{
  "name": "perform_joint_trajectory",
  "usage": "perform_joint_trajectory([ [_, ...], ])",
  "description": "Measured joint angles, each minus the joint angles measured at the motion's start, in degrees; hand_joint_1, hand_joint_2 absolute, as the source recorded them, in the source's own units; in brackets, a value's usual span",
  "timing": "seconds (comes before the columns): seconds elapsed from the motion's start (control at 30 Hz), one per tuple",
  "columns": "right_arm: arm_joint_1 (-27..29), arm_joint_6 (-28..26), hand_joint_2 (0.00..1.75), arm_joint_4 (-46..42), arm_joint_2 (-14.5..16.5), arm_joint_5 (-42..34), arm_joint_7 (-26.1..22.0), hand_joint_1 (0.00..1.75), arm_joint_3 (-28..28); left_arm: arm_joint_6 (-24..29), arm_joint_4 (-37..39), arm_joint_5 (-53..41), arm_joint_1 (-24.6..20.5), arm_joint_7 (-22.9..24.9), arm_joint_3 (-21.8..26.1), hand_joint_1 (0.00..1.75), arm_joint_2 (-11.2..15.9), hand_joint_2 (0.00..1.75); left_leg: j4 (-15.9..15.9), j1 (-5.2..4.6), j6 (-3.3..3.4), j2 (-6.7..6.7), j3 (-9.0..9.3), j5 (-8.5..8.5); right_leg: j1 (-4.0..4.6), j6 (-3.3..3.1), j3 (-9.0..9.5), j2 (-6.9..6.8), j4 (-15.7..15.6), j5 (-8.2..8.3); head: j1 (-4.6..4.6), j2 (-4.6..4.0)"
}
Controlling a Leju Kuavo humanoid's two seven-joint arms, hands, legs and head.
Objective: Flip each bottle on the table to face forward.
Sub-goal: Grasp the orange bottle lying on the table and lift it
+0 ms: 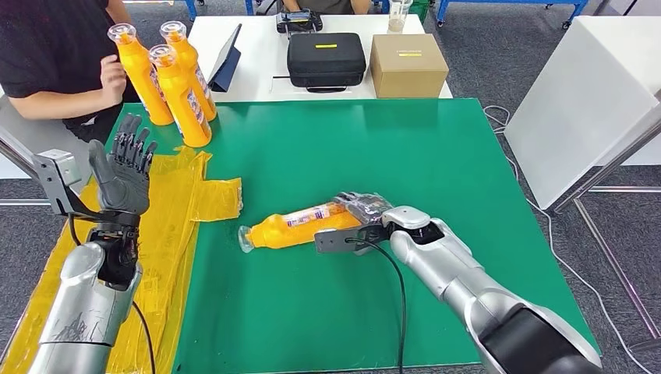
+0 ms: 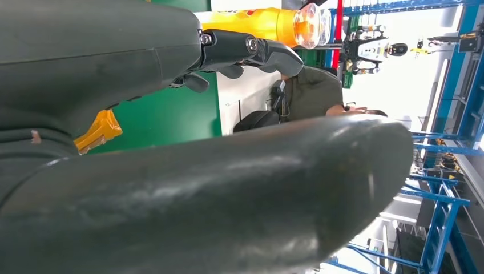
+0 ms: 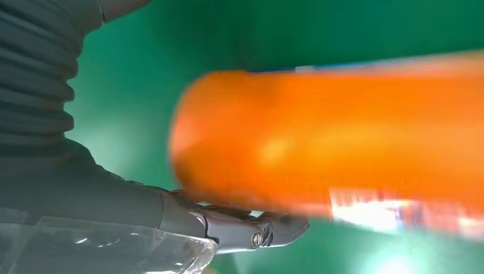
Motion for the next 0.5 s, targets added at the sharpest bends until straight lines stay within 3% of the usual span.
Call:
perform_joint_trajectory([
  [0.13, -1.69, 0.12, 1.75, 4.12, 0.42, 1.38, -0.96, 0.00, 2.62, 0.14, -0.04, 0.14, -0.08, 0.14, 0.26, 0.00, 0.03, 0.00, 0.00, 0.00, -0.01, 0.17, 0.26, -0.03, 0.01, 0.00, 0.17, 0.07, -0.02, 0.00, 0.03, 0.00],
  [0.17, -2.07, 0.17, 1.75, 5.06, 0.51, 1.67, -1.05, 0.17, 3.26, 0.14, -0.04, 0.15, -0.20, 0.16, 0.29, 0.00, 0.01, 0.00, -0.01, 0.00, -0.01, 0.21, 0.35, -0.03, 0.02, 0.00, 0.23, 0.10, -0.03, 0.00, 0.07, 0.00],
  [0.27, -2.82, 0.34, 1.75, 7.49, 0.72, 2.25, -1.17, 1.48, 4.92, 0.15, -0.02, 0.23, -0.79, 0.21, 0.34, 0.00, -0.04, 0.00, -0.01, 0.00, 0.00, 0.23, 0.52, -0.04, 0.03, -0.01, 0.39, 0.13, -0.05, 0.00, 0.10, 0.00],
  [0.3, -3.05, 0.39, 1.75, 8.17, 0.80, 2.33, -1.25, 1.75, 5.36, 0.16, -0.01, 0.28, -1.02, 0.22, 0.36, 0.00, -0.04, 0.00, -0.01, 0.00, 0.00, 0.22, 0.56, -0.04, 0.03, -0.04, 0.44, 0.13, -0.05, 0.02, 0.09, 0.00],
  [0.5, -4.77, 1.65, 1.75, 11.22, 2.16, 2.31, -1.40, 1.75, 6.90, 0.70, 0.31, 0.81, -1.70, -0.63, 1.29, 0.00, 0.09, 0.00, -0.01, 0.02, 0.02, 0.31, 0.66, 0.02, 0.07, -0.13, 0.54, 0.18, -0.05, 0.14, 0.20, 0.00],
])
